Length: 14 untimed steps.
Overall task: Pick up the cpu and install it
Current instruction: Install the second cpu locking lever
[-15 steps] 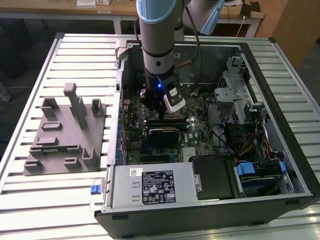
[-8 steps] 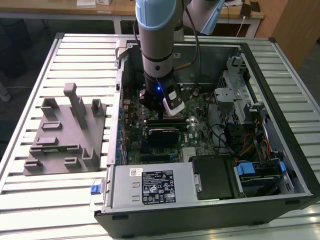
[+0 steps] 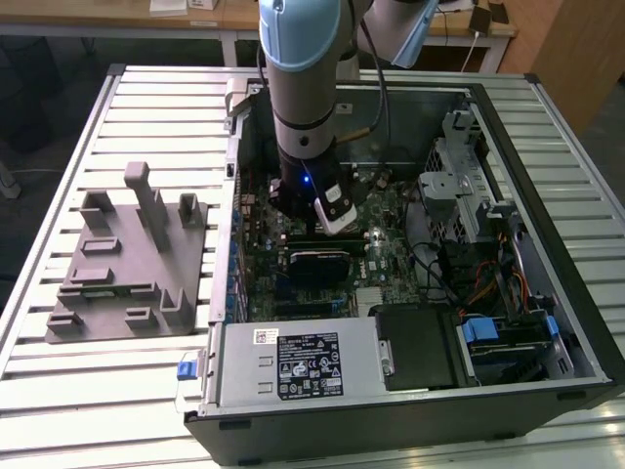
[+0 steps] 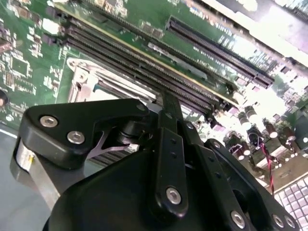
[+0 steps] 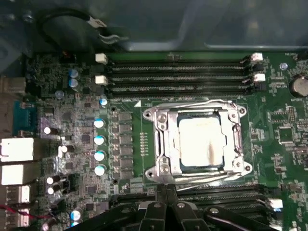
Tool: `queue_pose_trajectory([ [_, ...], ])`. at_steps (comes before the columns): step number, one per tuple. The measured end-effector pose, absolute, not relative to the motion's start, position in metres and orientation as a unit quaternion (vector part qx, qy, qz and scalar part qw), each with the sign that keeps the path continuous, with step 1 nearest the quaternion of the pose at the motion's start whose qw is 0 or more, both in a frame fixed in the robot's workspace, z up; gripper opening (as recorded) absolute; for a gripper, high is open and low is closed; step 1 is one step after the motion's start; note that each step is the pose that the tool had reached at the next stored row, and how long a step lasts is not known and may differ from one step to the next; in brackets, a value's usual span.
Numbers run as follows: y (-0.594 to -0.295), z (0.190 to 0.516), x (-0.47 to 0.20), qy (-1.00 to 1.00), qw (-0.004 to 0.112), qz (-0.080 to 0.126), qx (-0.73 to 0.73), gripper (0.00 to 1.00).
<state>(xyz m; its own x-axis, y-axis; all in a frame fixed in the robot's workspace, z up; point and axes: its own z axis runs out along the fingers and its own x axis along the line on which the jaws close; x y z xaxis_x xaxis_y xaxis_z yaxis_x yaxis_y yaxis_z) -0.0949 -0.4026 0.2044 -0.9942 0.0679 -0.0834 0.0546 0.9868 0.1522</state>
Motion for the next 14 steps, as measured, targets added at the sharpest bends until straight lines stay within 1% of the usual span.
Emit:
queue_pose_trajectory([
  [5,-0.4046,0.2019,-0.0993,0.994,0.043,0.094,0.029,0.11],
  [12,-0.4066,0.1953,-0.0996,0.993,0.043,0.102,0.029,0.11],
  [14,-0.4066,0.1949,-0.0996,0.992,0.043,0.111,0.029,0.11],
])
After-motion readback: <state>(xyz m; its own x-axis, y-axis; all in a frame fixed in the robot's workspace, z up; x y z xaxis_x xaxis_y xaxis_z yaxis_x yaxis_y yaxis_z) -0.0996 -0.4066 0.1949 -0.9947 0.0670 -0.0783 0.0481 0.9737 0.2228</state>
